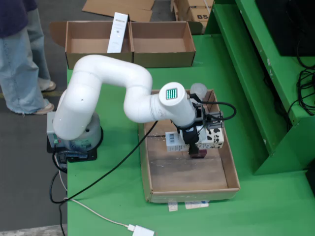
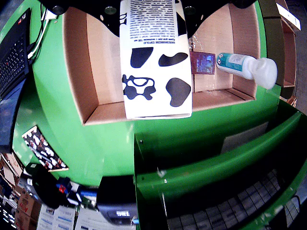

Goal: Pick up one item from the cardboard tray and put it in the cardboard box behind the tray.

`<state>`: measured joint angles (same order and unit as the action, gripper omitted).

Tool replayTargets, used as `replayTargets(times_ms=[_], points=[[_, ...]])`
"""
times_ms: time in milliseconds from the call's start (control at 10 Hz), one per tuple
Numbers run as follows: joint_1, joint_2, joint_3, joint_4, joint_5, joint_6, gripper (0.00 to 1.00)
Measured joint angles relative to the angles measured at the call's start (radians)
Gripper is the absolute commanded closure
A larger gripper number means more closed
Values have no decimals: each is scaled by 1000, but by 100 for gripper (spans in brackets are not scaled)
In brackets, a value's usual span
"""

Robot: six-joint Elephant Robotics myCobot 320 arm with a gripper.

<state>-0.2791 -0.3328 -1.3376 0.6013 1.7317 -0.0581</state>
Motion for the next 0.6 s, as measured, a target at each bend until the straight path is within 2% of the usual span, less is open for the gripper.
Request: replayTargets(times_ms=[600], points=[[6,75,258,-275,-15,29,100]])
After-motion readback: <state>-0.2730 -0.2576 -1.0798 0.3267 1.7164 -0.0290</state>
